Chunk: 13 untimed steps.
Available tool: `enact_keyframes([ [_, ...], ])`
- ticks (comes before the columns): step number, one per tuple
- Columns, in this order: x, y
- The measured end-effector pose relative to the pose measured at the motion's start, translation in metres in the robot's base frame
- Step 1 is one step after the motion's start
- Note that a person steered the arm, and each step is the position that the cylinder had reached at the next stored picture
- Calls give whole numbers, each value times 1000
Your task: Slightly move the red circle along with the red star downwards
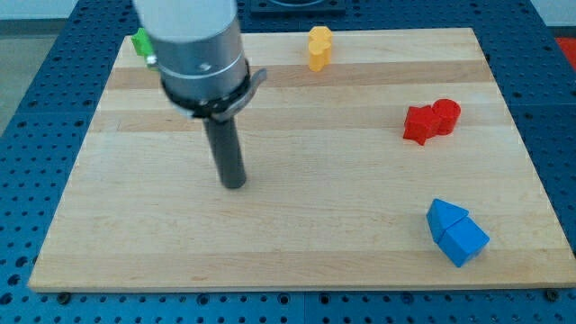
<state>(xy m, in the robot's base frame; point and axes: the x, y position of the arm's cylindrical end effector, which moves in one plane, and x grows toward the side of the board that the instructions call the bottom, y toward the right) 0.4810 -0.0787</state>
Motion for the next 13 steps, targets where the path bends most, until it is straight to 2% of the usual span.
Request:
enact_keyframes([
  [1,-32,27],
  [3,-76,156],
  [4,-109,178],
  [5,-122,209],
  [6,-122,282],
  [7,-126,318],
  [13,-115,309],
])
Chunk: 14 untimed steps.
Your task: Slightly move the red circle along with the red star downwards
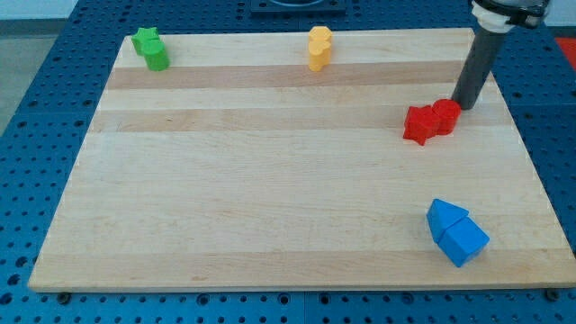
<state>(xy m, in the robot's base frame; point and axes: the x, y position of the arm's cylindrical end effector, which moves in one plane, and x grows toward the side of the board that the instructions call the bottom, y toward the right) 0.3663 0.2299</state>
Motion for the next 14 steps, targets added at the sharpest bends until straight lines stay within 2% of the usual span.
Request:
enact_keyframes([
  [3,25,-1],
  [6,-13,-1],
  [8,12,-2],
  [12,34,-2],
  [13,22,-2],
  [14,-38,0],
])
